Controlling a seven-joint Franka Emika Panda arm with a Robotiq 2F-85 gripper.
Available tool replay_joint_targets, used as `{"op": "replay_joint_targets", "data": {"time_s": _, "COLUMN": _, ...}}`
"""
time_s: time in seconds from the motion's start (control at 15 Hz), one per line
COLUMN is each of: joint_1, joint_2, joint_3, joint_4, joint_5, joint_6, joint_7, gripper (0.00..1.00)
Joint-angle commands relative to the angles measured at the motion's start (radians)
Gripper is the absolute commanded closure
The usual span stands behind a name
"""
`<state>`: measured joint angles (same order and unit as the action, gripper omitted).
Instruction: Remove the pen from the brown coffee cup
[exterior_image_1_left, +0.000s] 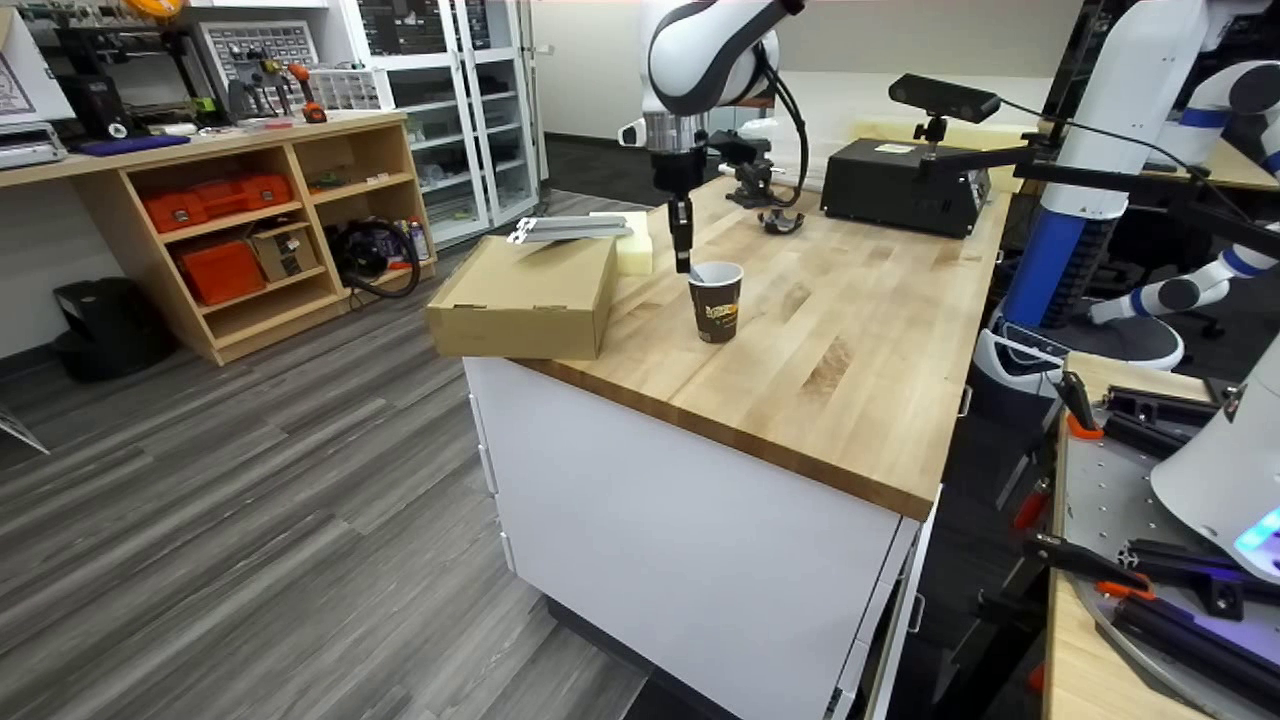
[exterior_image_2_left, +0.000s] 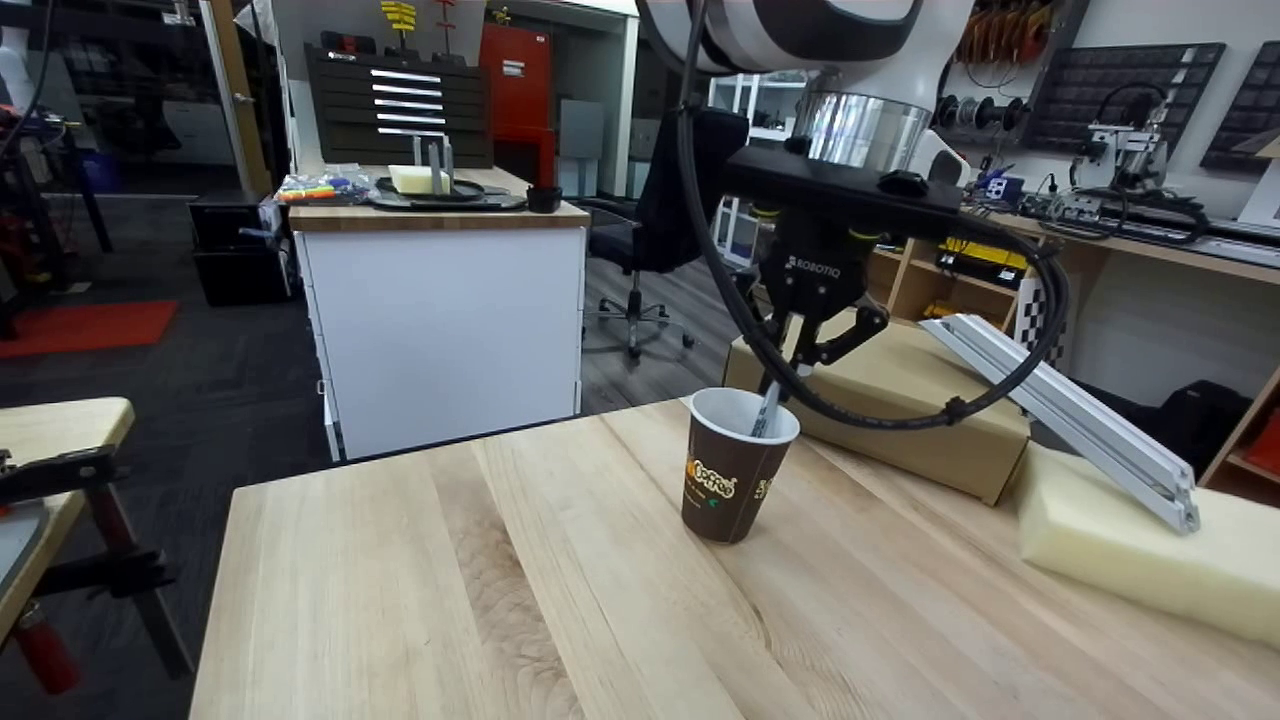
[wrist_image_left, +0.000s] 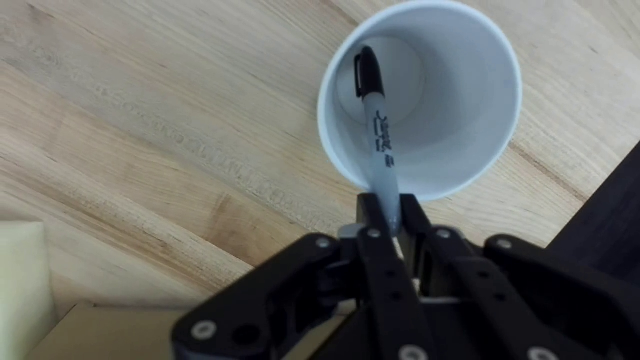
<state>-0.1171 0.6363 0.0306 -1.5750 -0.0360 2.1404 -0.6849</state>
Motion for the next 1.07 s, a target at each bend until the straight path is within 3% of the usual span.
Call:
{"op": "replay_joint_targets", "data": {"time_s": 0.0, "joint_1": 0.007, "joint_2": -0.039, "joint_3": -0.002, "joint_4": -0.01, "joint_5": -0.033, "joint_6": -0.038, "joint_7": 0.028, "gripper": 0.95}}
{"op": "replay_joint_targets", "data": {"time_s": 0.73, "joint_1": 0.039, "joint_2": -0.132, "joint_3": -0.003, "joint_4": -0.02, "joint_5": -0.071, "joint_6": -0.185, "joint_7": 0.071, "gripper": 0.95}}
{"op": "replay_joint_targets", "data": {"time_s": 1.0, "joint_1": 0.037, "joint_2": -0.174, "joint_3": 0.003, "joint_4": -0.03, "joint_5": -0.066, "joint_6": -0.177, "joint_7": 0.067, "gripper": 0.95}}
